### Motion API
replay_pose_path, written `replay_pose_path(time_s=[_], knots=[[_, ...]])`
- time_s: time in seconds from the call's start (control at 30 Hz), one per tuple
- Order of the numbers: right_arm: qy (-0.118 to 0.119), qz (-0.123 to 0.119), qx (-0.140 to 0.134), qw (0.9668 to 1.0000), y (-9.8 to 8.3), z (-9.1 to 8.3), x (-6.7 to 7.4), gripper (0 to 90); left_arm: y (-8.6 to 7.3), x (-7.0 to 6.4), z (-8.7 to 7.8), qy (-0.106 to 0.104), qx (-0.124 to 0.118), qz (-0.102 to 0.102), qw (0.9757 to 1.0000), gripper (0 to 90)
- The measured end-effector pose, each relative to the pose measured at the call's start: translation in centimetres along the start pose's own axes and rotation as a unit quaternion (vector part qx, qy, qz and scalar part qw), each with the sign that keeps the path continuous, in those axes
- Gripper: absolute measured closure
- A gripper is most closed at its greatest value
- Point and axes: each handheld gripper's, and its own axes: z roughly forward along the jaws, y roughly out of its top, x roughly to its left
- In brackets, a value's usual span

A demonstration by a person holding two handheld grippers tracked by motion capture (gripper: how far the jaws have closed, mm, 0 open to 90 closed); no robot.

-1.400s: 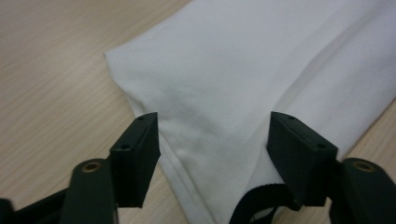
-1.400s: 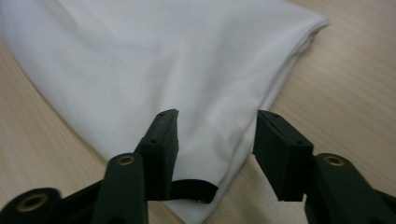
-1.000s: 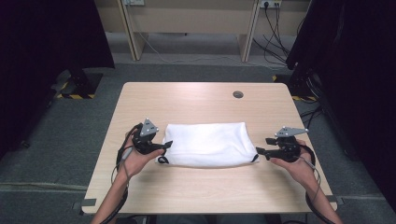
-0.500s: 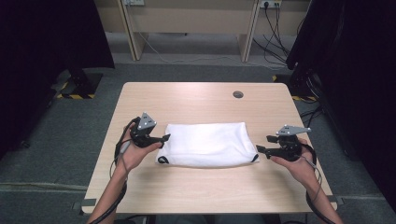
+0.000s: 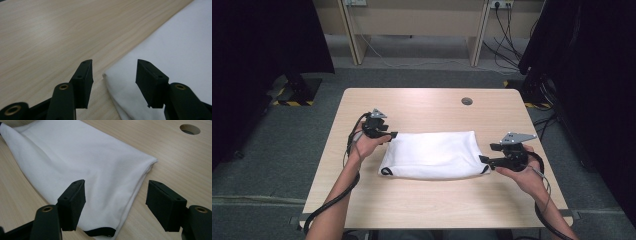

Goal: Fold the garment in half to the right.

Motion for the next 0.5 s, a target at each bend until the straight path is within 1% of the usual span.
replay_pose_path(time_s=[0.03, 0.1, 0.2, 0.27, 0.37, 0.4, 0.43, 0.5], knots=[[0.000, 0.001, 0.000, 1.0000, 0.1, 0.0, 0.1, 31.8, 0.0, 0.0, 0.3, -0.007, 0.006, -0.002, 1.0000, 48.9], [0.001, -0.003, -0.002, 1.0000, 0.4, 0.1, 0.3, 31.9, 0.0, 0.1, 0.9, -0.005, 0.015, 0.001, 0.9999, 50.2], [0.004, -0.011, 0.001, 0.9999, 0.9, 0.4, 0.8, 31.9, -0.2, 0.4, 1.8, -0.008, 0.023, -0.009, 0.9997, 52.9], [0.010, -0.017, 0.003, 0.9998, 1.2, 0.6, 1.2, 31.9, -0.3, 0.3, 2.1, -0.012, 0.028, -0.005, 0.9995, 55.6], [0.018, -0.031, 0.010, 0.9993, 1.7, 1.3, 2.0, 31.9, -0.4, 0.2, 2.6, -0.010, 0.038, 0.002, 0.9992, 58.1], [0.020, -0.036, 0.013, 0.9991, 1.9, 1.6, 2.3, 31.9, -0.4, 0.3, 2.7, -0.002, 0.042, 0.002, 0.9991, 58.8], [0.024, -0.040, 0.015, 0.9988, 2.1, 1.8, 2.6, 31.9, -0.5, 0.3, 2.9, 0.002, 0.049, 0.008, 0.9988, 59.9], [0.031, -0.048, 0.018, 0.9982, 2.5, 2.2, 3.3, 31.9, -0.8, 0.4, 3.0, -0.002, 0.045, -0.001, 0.9990, 60.8]])
